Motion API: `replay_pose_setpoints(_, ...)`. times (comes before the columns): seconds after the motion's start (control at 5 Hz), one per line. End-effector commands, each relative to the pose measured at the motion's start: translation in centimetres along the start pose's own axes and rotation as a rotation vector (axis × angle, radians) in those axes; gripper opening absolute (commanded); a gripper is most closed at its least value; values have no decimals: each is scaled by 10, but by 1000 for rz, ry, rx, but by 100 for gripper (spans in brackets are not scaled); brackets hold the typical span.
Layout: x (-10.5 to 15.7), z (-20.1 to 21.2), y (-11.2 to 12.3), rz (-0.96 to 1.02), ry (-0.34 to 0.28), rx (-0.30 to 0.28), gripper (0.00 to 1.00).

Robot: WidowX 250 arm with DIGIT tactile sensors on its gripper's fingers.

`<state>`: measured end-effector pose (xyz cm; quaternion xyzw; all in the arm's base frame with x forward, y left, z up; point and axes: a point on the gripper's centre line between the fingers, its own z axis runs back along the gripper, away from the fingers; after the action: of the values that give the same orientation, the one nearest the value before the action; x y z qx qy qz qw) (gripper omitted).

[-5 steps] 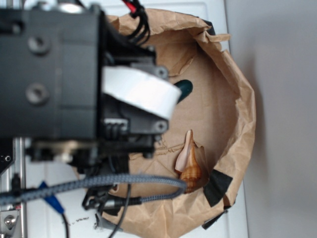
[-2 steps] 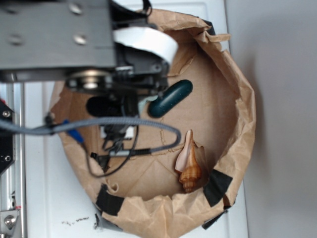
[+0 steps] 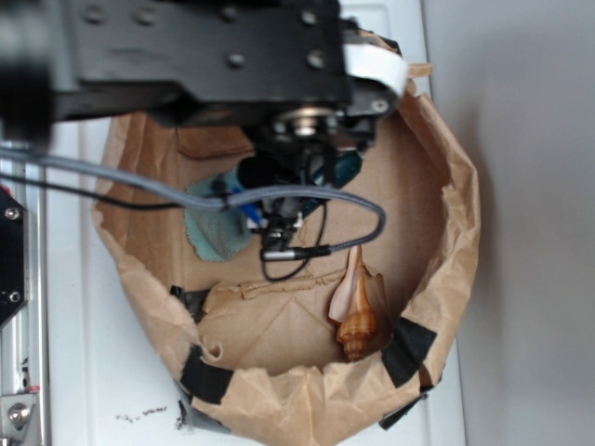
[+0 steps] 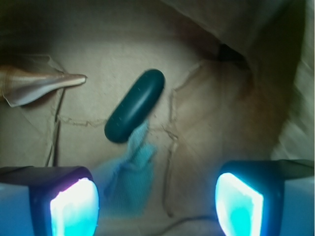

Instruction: Grab the blue cloth.

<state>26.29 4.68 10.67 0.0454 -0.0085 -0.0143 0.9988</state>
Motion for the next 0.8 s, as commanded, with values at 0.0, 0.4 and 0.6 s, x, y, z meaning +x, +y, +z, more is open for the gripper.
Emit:
replay_pose_setpoints(0.0,8,16,-3,-34,-60,-26,100)
replay_pose_setpoints(0.4,1,17,-6,-19,-59,-3,100)
replay_pose_setpoints(0.6,-4,11,-15,-35,-1,-20,100)
